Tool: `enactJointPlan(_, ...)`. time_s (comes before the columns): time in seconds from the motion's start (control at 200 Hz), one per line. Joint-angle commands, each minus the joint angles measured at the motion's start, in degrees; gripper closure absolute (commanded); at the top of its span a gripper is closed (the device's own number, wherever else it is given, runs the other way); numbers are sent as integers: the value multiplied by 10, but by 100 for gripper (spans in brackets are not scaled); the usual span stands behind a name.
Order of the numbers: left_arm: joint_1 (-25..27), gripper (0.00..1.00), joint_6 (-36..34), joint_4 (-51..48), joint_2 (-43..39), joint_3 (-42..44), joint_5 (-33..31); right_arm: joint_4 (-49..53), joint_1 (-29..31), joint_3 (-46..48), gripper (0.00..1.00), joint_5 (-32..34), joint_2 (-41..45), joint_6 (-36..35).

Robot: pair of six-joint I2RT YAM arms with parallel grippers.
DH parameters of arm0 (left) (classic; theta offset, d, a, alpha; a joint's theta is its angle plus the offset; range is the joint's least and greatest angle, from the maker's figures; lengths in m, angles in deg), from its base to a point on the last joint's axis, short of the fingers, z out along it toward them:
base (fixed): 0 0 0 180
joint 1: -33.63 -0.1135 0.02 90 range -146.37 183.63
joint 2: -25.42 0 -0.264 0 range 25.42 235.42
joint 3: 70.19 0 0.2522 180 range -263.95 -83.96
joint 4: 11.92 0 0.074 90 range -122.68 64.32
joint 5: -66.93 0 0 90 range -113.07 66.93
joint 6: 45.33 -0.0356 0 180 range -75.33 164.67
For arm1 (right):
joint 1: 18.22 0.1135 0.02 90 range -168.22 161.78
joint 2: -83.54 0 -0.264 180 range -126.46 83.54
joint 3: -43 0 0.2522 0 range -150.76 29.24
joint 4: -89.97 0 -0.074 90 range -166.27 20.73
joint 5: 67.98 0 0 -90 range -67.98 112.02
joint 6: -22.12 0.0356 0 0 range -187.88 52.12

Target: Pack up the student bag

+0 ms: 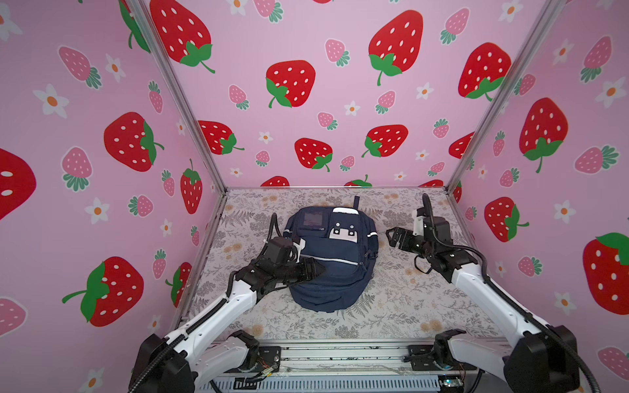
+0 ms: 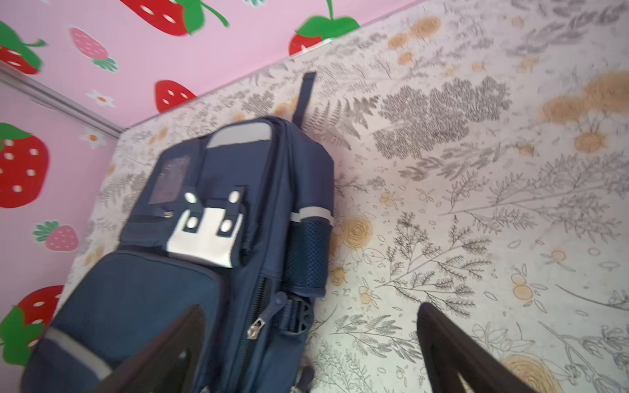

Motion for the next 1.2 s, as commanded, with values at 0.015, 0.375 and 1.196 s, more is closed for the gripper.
enactJointPlan(0.015, 1, 23, -57, -48, -38, -98, -56, 7, 0, -16, 0, 55, 66, -18)
enactJointPlan(0.375, -9, 12, -329, 106, -116, -24, -469, -149, 0, 138, 0, 258, 147, -80)
enactJointPlan(1.196, -356, 1, -402, 472, 207, 143, -249, -745, -159, 335, 0, 253, -175, -237)
